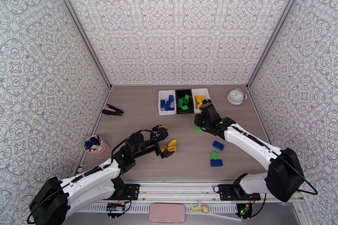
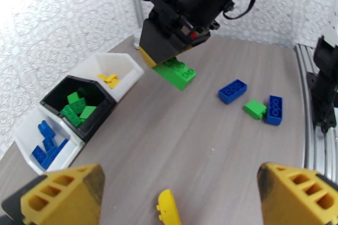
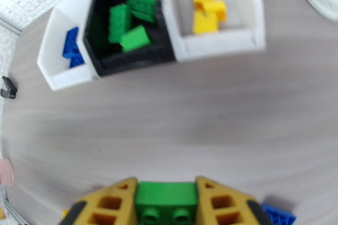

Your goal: Sort the legos into containers by color

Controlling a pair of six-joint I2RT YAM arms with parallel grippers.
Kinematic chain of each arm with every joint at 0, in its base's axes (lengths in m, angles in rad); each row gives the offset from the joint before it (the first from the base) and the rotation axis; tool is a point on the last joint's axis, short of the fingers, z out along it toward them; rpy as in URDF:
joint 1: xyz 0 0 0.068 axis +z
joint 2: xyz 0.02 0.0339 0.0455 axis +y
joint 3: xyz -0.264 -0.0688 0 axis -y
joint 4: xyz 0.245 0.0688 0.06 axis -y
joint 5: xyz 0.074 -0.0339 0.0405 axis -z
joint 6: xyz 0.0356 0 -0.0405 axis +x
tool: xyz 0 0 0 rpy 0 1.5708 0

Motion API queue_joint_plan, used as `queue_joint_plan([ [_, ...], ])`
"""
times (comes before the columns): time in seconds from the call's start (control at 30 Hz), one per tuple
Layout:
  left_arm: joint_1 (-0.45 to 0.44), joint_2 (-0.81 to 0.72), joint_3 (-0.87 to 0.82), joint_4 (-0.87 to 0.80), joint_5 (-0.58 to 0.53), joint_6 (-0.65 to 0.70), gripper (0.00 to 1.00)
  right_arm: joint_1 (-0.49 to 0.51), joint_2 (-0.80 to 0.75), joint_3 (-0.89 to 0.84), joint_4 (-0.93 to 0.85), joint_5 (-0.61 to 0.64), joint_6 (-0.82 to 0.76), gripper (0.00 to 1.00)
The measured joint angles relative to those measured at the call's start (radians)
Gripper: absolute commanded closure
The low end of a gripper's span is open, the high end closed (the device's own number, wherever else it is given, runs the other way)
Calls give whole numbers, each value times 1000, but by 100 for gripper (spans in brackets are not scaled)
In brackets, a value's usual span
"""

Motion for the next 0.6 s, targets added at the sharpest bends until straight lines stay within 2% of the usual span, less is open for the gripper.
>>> queue_joint_plan([
  [0.23, -2, -72, -13, -36, -97, -30, 0, -6, 239, 240, 89, 45, -148, 79],
  [0.6, -6, -130, -25, -104, -149, -51, 0, -68, 625, 635, 146, 33, -256, 79],
])
